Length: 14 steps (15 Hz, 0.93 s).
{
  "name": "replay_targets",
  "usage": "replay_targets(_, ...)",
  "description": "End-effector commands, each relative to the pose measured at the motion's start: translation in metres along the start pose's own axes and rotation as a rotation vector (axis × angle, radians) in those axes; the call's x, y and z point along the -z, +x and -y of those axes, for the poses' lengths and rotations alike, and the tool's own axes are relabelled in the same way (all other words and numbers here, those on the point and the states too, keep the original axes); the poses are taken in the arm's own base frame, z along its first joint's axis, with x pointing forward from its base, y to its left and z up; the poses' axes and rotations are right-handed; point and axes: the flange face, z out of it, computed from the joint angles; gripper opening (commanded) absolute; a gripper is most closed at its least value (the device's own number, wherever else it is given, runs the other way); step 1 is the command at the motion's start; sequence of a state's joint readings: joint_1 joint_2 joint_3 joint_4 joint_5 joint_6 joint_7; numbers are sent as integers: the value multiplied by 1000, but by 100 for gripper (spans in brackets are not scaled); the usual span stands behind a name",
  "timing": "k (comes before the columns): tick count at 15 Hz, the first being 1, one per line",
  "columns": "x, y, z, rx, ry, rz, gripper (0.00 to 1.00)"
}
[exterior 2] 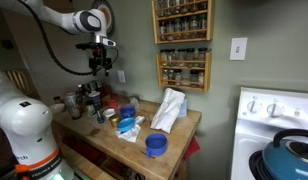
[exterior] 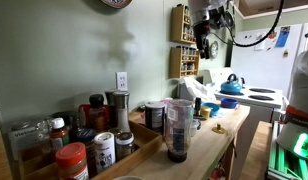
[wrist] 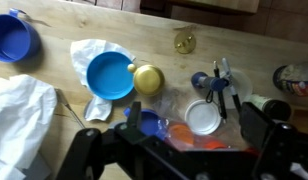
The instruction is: Move the white and black container to the right.
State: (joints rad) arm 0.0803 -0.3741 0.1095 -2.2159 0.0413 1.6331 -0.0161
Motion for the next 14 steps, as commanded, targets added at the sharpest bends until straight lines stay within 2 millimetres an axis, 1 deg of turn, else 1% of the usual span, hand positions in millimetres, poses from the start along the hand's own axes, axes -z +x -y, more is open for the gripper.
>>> replay_targets(1,-37,24,40,183,47,72,100)
replay_targets(2,-46,26,45,229,67,98,100)
replay_targets(3,-31,19,37,152,28,69,100)
replay_targets(4,-38,23,41,166,30,86,100)
replay_targets(5,-39,24,41,165,30,89,100)
replay_targets(8,-33,24,38,158,31,74,100)
replay_targets(9,-35,27,42,200,39,61,100)
replay_targets(10,-42,41,65,313,35,44,100)
replay_targets(11,-45,48,79,360,31,34,100)
replay_targets(12,-46,56,105,411,30,-4,100)
replay_targets(13,-46,61,124,463,29,-33,100)
replay_targets(14,-46,61,149,517,22,-60,100)
